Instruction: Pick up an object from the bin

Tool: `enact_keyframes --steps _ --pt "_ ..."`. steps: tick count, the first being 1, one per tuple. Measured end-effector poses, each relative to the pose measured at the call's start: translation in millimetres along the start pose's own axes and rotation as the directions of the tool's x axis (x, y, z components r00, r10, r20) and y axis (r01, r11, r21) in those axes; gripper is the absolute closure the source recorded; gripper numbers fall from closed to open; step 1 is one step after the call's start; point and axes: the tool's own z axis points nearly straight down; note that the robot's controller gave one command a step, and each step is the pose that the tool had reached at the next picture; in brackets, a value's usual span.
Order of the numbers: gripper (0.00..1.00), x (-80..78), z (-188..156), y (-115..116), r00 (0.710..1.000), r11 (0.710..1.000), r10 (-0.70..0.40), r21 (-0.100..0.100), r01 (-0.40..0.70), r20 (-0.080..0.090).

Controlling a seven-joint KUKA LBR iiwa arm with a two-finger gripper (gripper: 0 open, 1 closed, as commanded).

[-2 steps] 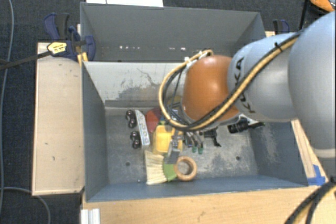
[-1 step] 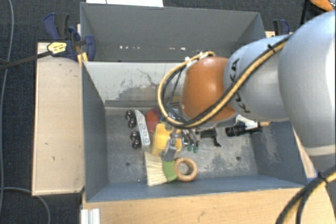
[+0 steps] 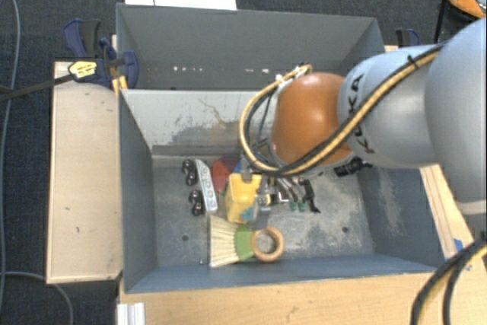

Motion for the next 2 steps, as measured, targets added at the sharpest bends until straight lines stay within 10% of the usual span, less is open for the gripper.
enact_keyframes --steps 2 --pt "0.0 6.8 -1.7 -6.1 0.999 0.999 0.042 0.0 -0.042 0.003"
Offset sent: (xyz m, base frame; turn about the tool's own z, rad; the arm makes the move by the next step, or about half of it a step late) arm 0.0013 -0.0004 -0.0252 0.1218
